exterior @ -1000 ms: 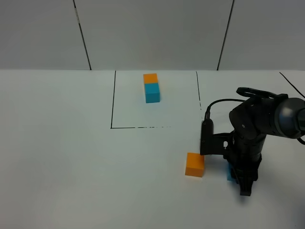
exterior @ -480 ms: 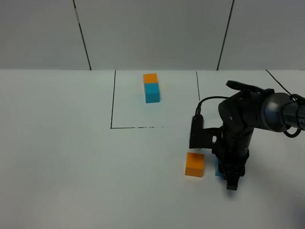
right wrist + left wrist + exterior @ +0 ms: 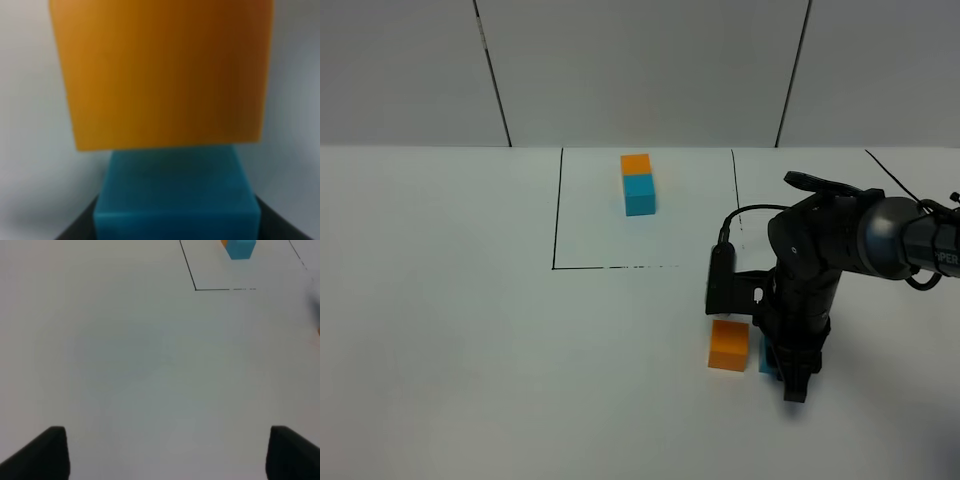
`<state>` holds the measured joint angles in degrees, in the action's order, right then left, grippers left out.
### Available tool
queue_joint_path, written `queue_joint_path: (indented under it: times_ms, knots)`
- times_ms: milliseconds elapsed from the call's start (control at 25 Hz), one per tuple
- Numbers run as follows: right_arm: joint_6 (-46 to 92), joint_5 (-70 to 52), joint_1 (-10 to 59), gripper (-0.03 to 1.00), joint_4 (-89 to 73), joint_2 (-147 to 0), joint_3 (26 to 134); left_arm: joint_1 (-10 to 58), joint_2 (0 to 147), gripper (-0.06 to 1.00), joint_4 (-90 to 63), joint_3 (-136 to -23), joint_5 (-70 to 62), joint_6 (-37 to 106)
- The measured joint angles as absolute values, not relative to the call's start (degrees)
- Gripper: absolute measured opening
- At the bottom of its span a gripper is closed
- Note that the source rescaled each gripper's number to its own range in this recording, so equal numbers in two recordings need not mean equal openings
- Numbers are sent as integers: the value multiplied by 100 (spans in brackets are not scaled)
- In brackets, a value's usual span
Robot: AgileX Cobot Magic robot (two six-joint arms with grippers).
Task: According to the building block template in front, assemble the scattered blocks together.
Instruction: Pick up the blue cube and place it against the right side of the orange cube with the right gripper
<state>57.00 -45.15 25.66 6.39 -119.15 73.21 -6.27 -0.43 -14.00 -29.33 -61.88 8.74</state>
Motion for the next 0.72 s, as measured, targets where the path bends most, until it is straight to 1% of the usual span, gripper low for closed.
queue_joint_path:
  times_ms: [720]
  knots:
    - [5706, -4521, 2682, 1, 636, -11961, 7355, -627, -43, 68, -1400, -2933, -6183, 874]
